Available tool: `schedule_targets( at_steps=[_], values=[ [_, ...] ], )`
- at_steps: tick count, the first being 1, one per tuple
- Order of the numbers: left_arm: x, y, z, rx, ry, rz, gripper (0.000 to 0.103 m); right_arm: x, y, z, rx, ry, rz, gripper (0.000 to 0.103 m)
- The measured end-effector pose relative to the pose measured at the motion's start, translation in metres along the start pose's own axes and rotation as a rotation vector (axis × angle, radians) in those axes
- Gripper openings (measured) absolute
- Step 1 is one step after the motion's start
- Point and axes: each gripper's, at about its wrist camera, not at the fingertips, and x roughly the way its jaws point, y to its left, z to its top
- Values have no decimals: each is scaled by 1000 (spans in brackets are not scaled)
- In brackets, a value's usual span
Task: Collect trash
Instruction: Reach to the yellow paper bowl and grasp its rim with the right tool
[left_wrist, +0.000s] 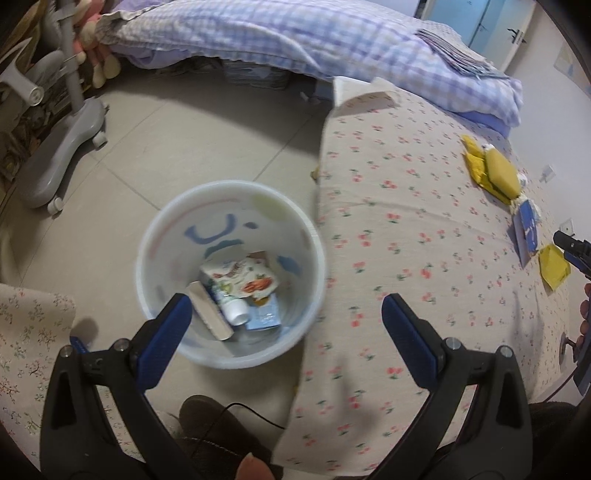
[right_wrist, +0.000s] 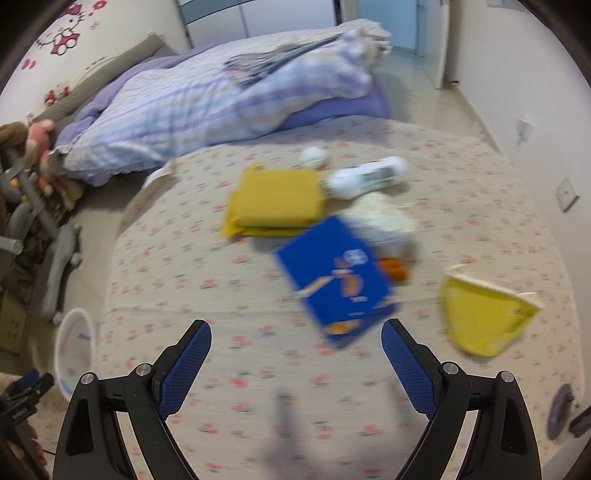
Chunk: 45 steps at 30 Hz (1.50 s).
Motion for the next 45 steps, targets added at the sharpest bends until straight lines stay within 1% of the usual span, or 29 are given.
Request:
schedule_targets(
  at_steps=[4,10,14,18,23,32,35,39,40,42,43,44,45],
  values=[
    [2,-24,4,27,0,-21,102,-7,-37,-1,7,-21,-74,95],
    [8,-61,8,67,8,-45,102,-11,-90,-8,11,-20,-155,95],
    [15,-88,9,93,15,-54,102,-10,-120,-13,34,-10,-188,95],
    [22,-115,9,121,17,-58,102,-6,-154,-16,109,13,-158,95],
    [30,-147,10,139,20,-77,102,4,-181,-20,190,57,-101,95],
    [47,-204,14,161,27,-133,102,37,-206,-22,281,118,-12,95],
    [53,-219,16,169,27,-153,102,49,-214,-25,308,140,43,95],
    [63,-236,19,173,40,-166,102,55,-219,-28,328,141,71,94],
    [65,-239,20,170,46,-169,102,55,-220,-28,332,132,73,92],
    [70,-246,23,154,60,-198,102,53,-221,-27,334,125,70,77],
    [71,-248,24,144,63,-213,102,53,-221,-27,329,124,65,61],
    [72,-251,24,139,67,-227,102,54,-220,-26,318,127,58,49],
    [74,-255,24,133,72,-245,102,56,-220,-25,311,131,60,46]
  ],
)
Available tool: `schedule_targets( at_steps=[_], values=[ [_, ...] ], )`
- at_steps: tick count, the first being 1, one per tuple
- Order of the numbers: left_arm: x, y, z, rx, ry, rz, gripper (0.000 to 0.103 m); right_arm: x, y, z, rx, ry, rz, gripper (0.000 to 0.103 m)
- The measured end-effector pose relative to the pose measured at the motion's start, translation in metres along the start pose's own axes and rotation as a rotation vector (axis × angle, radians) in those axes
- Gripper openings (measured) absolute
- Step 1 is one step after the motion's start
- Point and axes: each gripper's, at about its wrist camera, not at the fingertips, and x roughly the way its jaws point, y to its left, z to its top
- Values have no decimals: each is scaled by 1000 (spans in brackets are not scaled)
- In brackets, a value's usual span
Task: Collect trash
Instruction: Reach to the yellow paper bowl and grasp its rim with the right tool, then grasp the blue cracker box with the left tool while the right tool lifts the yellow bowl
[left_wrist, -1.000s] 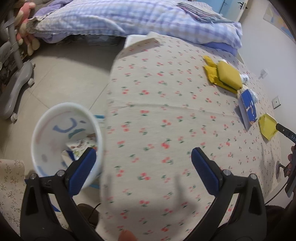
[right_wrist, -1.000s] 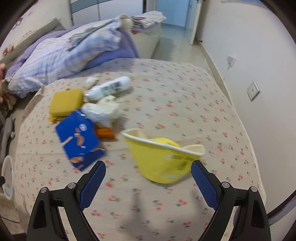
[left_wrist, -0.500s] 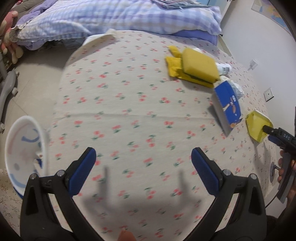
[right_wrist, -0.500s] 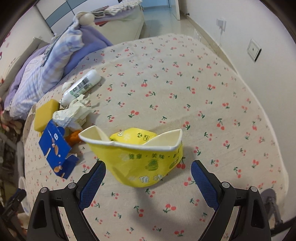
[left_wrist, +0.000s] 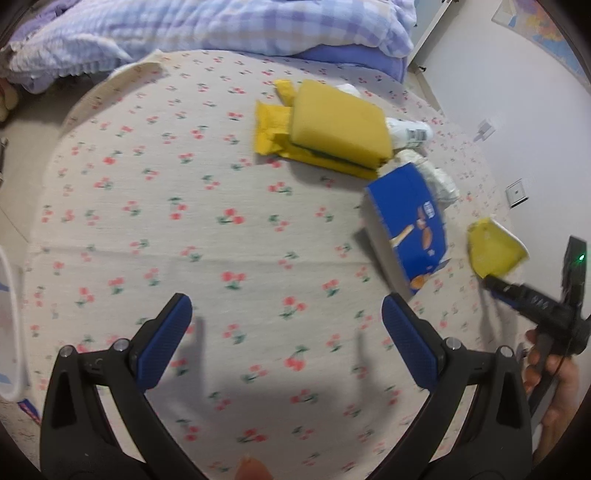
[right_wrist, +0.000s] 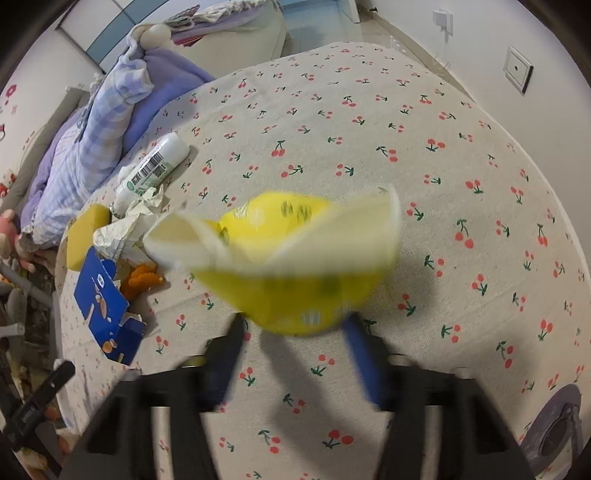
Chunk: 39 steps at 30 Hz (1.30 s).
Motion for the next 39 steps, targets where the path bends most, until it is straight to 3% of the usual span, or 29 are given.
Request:
schedule_targets(
  at_steps=[2,7,12,15,17,19,21,23,25,27,32,39],
  values=[
    [4,-6,2,-6,6,-30,102,-1,-2,-1,-3,5,1,37],
    [12,-21,7,-7,-5,-72,102,-7,-7,-5,18,36,61,37],
    [27,-30,15,-26,-15,-174,94,-11,-7,-11,-33,42,17,39],
    [38,-35,18,-40,-5,-258,90,-13,-10,-11,-34,43,11,48],
    [40,-40,19,-36,-24,-286,88,-17,-12,-10,-26,40,10,65],
    [44,-43,22,-34,-27,-326,68,-21,-13,-8,-17,36,26,74],
    [48,-44,23,-45,-6,-335,48,-26,-12,-6,-17,24,36,77],
    [49,-41,24,-64,-4,-355,41,-34,-11,-3,-16,0,41,80],
    [46,-38,26,-87,-3,-376,22,-44,-12,2,6,-28,63,81],
    [39,-34,28,-105,-2,-400,12,-52,-16,6,49,-53,94,82],
    [21,-37,24,-52,-7,-388,5,-59,-31,21,256,-108,174,83],
    [0,-34,15,-3,-13,-351,4,-31,-31,32,413,-75,175,83]
  ],
)
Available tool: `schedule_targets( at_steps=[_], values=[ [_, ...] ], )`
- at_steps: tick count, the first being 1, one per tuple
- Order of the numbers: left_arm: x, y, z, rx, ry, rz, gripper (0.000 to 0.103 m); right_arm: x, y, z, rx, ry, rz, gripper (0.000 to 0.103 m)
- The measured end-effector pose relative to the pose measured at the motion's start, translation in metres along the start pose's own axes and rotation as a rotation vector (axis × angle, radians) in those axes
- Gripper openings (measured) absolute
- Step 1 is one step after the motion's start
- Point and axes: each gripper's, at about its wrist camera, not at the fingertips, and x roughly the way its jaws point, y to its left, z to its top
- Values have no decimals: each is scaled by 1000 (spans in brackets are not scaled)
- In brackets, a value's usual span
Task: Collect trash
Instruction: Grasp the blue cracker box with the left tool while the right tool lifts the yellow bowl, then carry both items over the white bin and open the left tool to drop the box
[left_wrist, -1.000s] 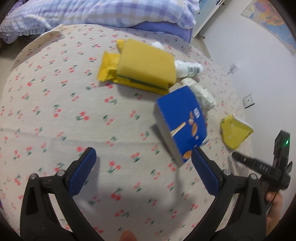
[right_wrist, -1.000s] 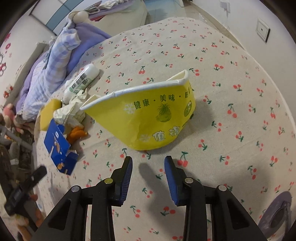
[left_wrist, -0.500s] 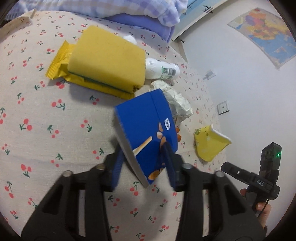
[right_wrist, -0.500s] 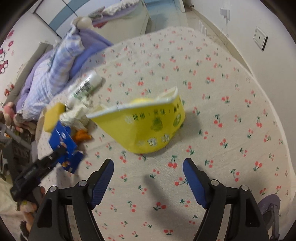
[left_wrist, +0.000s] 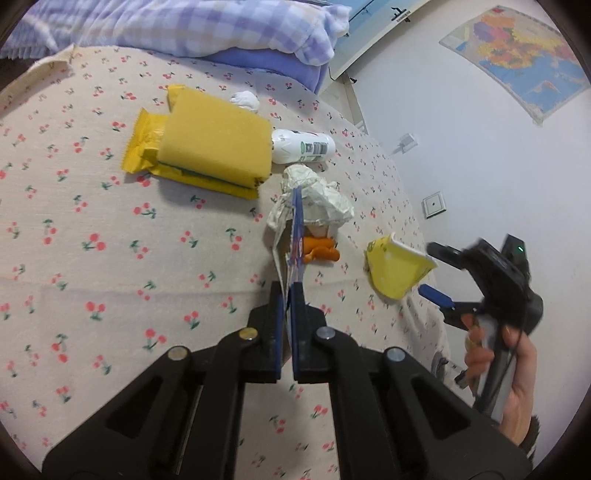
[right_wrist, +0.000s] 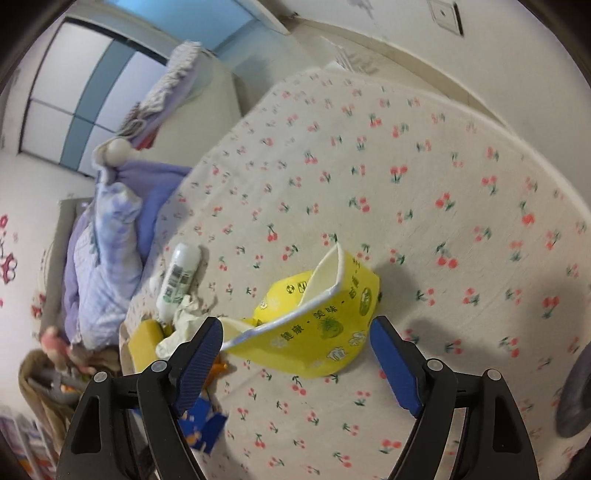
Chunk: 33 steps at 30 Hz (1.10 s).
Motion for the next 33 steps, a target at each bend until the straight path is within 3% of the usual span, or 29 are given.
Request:
schedule_targets(
  at_steps=[3,5,9,12,22,33],
  values=[
    [-10,5,-3,9,-12,18,4,18,-8,-7,57,59,-29,69],
    [-19,11,-4,4,-20,30,4,24,-14,-12,77,98,-11,50],
    [-37,25,-3,-21,-40,49,4,21,-15,-25,47,125,-1,32],
    [-51,32,-6,-37,-58,53,4,9,-8,-31,-5,104,-8,29],
    [-100,52,-13,-53,-125,71,4,-17,28,-59,-85,85,101,26],
    [-162,100,-23,-119,-199,136,4,-8,109,-118,-259,144,178,26]
  ],
)
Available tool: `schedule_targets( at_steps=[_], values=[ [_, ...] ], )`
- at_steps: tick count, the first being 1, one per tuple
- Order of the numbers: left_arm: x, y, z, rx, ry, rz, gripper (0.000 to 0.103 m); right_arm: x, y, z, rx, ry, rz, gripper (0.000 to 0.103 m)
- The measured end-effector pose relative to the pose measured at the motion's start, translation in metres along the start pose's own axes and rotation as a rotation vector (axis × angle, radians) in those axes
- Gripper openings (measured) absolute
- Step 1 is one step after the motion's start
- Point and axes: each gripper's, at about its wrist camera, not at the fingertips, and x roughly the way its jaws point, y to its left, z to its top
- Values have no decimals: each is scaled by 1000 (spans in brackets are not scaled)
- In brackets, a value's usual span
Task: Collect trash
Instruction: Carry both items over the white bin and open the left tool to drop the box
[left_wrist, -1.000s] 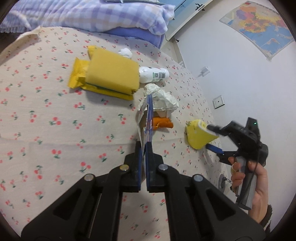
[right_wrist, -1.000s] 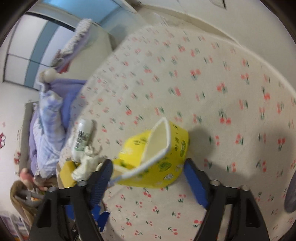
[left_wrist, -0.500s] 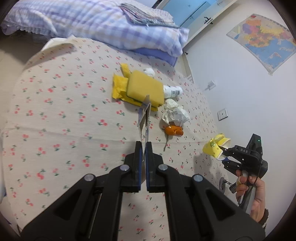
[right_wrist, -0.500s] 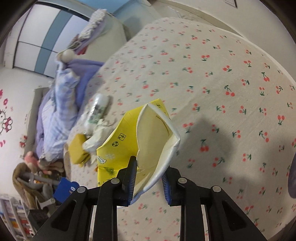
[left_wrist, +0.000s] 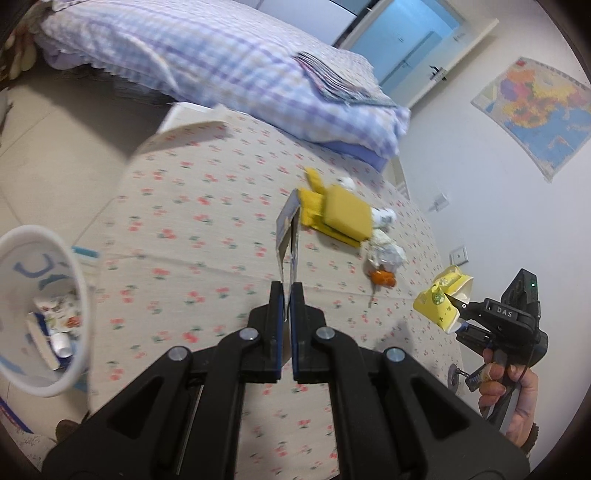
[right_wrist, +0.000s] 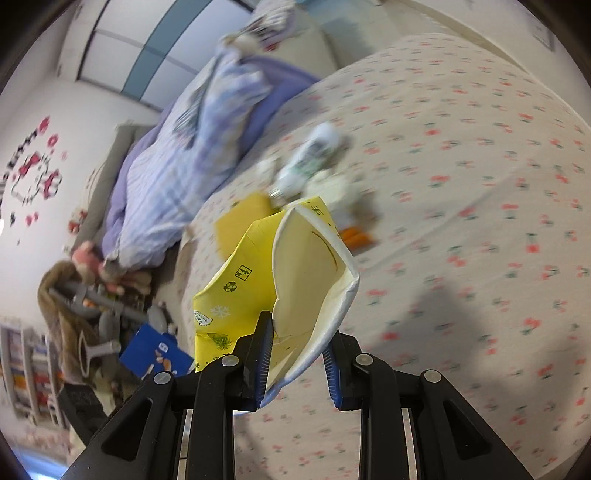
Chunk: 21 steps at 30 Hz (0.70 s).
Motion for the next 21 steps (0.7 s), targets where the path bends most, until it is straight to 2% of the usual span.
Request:
schedule_targets(
  at_steps=[10,21],
  values=[
    [-50,67,-4,-78,-64,83,4,49,90,-40,-179,94,38,26],
    [-93,148,-20,-177,-105,212,4,101,163,-86,-327,191,57,26]
  ],
)
